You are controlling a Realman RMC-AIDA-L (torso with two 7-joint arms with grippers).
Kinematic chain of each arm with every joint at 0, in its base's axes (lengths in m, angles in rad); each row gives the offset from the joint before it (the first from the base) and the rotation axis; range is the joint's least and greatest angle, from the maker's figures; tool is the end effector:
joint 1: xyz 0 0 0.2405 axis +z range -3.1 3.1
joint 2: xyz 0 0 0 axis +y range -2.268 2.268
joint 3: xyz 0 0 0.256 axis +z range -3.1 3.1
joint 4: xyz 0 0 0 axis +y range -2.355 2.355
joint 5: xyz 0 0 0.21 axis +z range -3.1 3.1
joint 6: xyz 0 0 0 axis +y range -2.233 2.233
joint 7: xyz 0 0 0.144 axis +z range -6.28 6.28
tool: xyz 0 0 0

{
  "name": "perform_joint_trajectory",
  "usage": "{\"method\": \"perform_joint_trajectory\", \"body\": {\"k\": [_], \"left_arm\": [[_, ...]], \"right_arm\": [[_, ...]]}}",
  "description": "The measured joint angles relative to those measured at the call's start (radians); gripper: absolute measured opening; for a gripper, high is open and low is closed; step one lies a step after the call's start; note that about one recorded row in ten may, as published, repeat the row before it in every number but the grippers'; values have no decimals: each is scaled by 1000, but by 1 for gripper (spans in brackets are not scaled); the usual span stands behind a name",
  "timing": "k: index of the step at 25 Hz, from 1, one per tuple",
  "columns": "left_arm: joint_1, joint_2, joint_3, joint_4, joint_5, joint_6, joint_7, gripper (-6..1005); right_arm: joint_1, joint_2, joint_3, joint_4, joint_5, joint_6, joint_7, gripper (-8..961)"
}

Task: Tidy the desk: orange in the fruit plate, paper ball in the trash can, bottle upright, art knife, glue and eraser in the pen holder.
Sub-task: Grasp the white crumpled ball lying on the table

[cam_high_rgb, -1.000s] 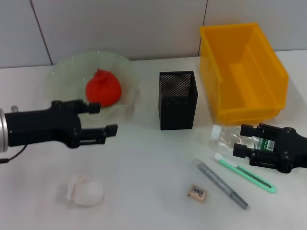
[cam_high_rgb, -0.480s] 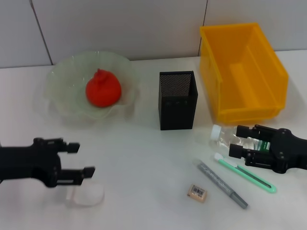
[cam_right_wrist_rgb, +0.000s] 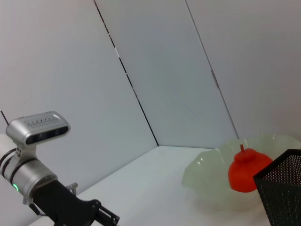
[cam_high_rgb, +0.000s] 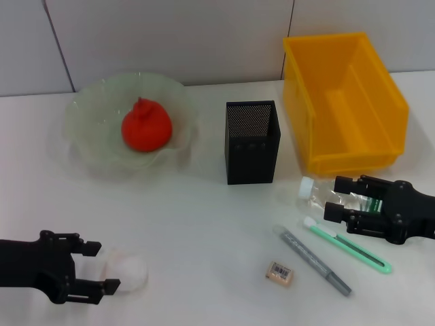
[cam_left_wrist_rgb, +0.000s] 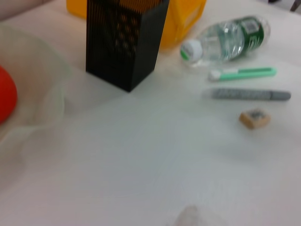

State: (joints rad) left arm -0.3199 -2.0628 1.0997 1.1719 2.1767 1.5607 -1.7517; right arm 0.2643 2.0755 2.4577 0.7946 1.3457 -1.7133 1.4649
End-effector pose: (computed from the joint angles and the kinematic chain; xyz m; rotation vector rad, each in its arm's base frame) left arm -0.2694 0.2989 0.0173 -2.8729 -0.6412 -0.0456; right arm 0.3008 0.2669 0.0413 -2.5286 0.8016 0.9214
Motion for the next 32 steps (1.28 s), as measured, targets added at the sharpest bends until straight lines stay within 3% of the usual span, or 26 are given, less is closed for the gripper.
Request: {"method": "perform_joint_trajectory", "body": {"k": [24, 32], "left_arm": [[-16, -3, 10, -54, 53, -49, -7, 712], [-51, -5, 16, -103, 49, -22, -4, 704]], "right_arm": [[17, 0, 0, -11, 0, -3, 0, 762], [20, 0, 5, -11, -4, -4, 0, 762]]}}
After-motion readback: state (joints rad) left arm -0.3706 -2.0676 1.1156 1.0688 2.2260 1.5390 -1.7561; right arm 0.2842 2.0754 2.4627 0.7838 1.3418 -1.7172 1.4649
